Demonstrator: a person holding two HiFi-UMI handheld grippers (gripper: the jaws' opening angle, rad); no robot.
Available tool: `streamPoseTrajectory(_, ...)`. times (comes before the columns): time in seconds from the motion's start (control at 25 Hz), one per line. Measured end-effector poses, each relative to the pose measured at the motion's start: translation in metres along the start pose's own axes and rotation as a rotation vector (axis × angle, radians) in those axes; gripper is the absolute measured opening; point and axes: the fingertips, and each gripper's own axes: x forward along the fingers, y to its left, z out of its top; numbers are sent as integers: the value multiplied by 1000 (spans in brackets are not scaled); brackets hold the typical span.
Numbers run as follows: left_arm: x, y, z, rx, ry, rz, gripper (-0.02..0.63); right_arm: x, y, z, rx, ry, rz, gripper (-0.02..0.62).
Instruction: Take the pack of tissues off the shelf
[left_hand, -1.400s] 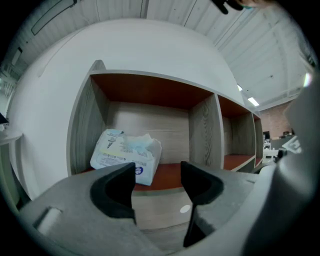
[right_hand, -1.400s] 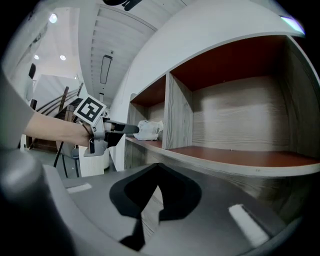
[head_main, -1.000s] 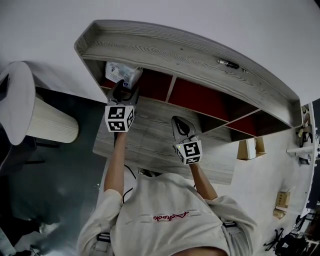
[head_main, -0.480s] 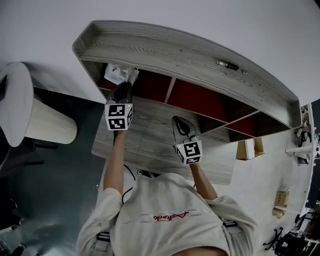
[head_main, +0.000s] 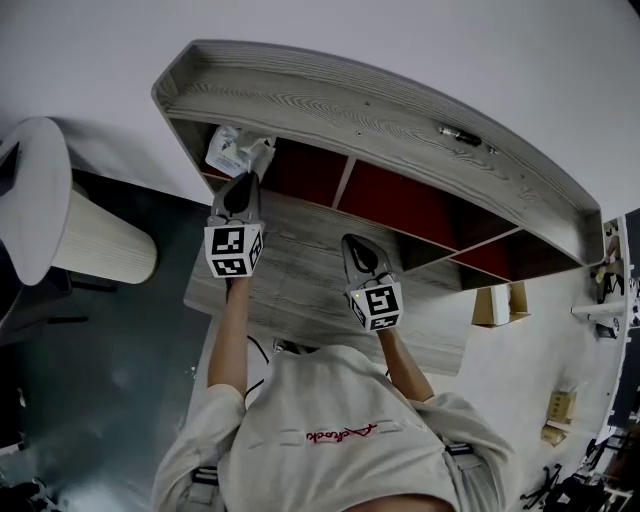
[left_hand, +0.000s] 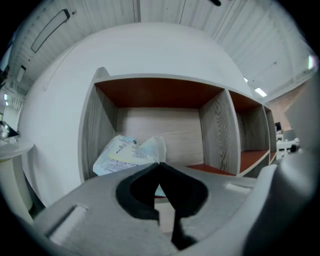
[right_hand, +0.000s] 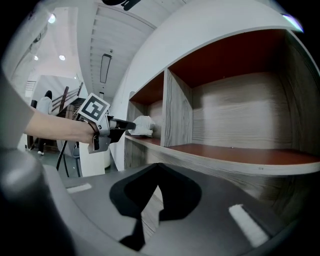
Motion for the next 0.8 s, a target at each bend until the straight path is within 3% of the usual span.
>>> streamPoseTrajectory(0.8, -133, 15, -9, -16, -66, 199, 2, 28, 49, 16, -10, -57, 196, 8)
